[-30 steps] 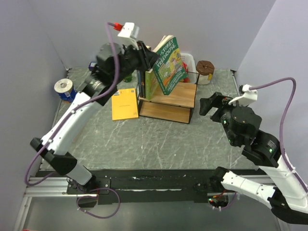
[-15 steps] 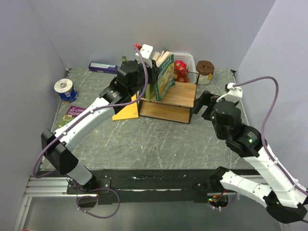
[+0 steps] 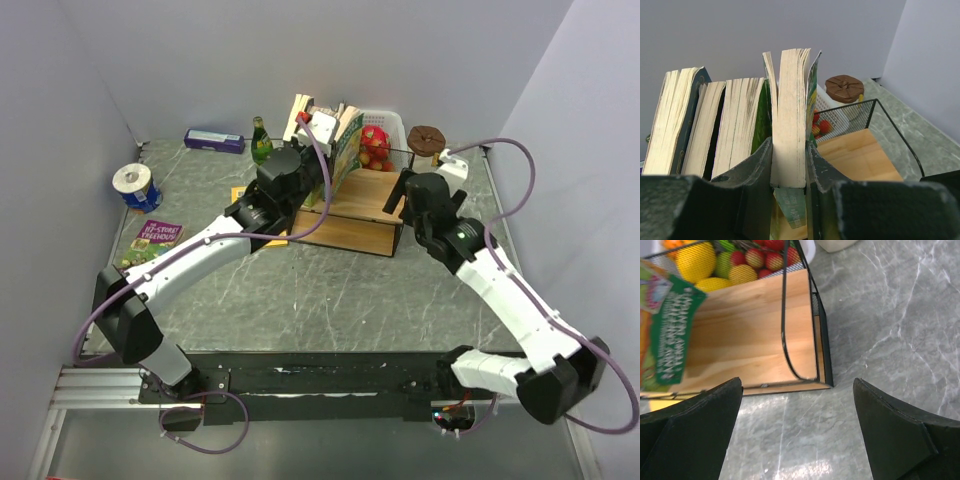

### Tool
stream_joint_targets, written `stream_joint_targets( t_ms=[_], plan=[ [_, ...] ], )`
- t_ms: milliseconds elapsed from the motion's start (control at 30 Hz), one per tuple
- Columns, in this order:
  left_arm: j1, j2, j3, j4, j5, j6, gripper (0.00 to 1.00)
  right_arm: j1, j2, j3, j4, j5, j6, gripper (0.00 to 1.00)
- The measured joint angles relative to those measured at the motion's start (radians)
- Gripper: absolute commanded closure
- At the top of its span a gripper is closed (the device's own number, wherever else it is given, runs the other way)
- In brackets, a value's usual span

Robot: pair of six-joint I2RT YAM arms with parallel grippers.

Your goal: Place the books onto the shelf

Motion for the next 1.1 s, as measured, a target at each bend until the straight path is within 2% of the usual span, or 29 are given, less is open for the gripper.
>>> stream_joint_targets(
  t_ms=[100, 300, 333, 433, 500, 633, 667, 767, 867, 900, 1033, 1100],
  plan=[
    [-0.007, 0.011, -0.003, 0.021, -0.032, 0.020, 0.99, -0.024, 0.060, 0.001, 0.024, -0.006, 0.002, 0.13],
    [-0.010, 0.031, -0.018, 0.052, -0.083, 0.029, 0.99, -0.067, 0.172, 0.039, 0.056, -0.032, 0.008, 0.42],
    [-0.010, 0.031, -0.023, 0.054, -0.090, 0.029, 0.99, -0.071, 0.185, 0.046, 0.061, -0.035, 0.008, 0.51],
    [-0.010, 0.034, -0.031, 0.056, -0.106, 0.027, 0.99, -0.077, 0.206, 0.054, 0.071, -0.045, 0.009, 0.63],
    [-0.010, 0.038, -0.031, 0.058, -0.114, 0.025, 0.95, -0.079, 0.207, 0.053, 0.072, -0.054, 0.010, 0.66],
    [-0.010, 0.044, -0.031, 0.061, -0.129, 0.022, 0.78, -0.081, 0.208, 0.053, 0.084, -0.061, 0.009, 0.79],
    [-0.010, 0.044, -0.031, 0.062, -0.132, 0.021, 0.69, -0.081, 0.208, 0.053, 0.086, -0.062, 0.008, 0.82],
    [-0.011, 0.045, -0.031, 0.061, -0.143, 0.020, 0.54, -0.082, 0.208, 0.053, 0.086, -0.064, 0.000, 0.85],
    [-0.011, 0.045, -0.028, 0.062, -0.156, 0.016, 0.51, -0.082, 0.208, 0.054, 0.086, -0.068, -0.011, 0.87],
    [-0.012, 0.045, -0.026, 0.063, -0.163, 0.016, 0.53, -0.082, 0.208, 0.054, 0.087, -0.068, -0.014, 0.89],
    [-0.012, 0.045, -0.021, 0.063, -0.175, 0.018, 0.76, -0.083, 0.208, 0.054, 0.087, -0.071, -0.019, 0.90],
    [-0.012, 0.045, -0.015, 0.054, -0.175, 0.016, 0.79, -0.083, 0.209, 0.054, 0.087, -0.071, -0.023, 0.90]
  ],
)
